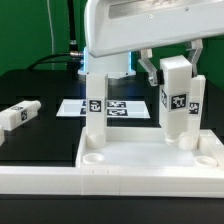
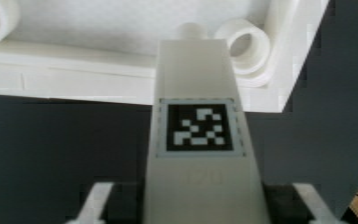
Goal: Assemble desk
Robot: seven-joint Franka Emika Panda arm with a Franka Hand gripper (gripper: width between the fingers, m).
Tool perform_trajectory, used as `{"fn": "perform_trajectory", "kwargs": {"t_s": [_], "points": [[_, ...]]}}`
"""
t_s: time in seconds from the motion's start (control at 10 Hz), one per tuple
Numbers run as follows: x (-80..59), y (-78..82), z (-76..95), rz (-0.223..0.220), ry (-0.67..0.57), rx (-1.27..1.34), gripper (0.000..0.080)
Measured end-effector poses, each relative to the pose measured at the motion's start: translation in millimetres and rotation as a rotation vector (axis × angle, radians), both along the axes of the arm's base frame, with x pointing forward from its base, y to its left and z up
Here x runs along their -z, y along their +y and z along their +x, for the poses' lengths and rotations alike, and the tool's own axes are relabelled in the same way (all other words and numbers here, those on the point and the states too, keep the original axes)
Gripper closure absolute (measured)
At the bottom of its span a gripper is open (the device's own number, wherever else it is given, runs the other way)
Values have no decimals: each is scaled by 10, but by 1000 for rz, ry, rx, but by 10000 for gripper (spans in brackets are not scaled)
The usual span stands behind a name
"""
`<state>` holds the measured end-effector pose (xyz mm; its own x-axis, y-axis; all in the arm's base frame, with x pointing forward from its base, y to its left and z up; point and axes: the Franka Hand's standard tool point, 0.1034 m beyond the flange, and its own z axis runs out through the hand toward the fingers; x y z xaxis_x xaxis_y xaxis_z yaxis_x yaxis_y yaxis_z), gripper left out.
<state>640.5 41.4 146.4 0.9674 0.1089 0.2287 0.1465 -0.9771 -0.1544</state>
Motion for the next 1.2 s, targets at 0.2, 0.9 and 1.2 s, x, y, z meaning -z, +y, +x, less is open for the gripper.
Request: {"fn": "perform_trajectory", "kwargs": {"t_s": [0.2,0.9,1.2], "points": [[4,-6,-1,-1,1,0,509],[-16,407,-14,-33,-8,173,509],[30,431,-29,-60,-71,157,509]]}}
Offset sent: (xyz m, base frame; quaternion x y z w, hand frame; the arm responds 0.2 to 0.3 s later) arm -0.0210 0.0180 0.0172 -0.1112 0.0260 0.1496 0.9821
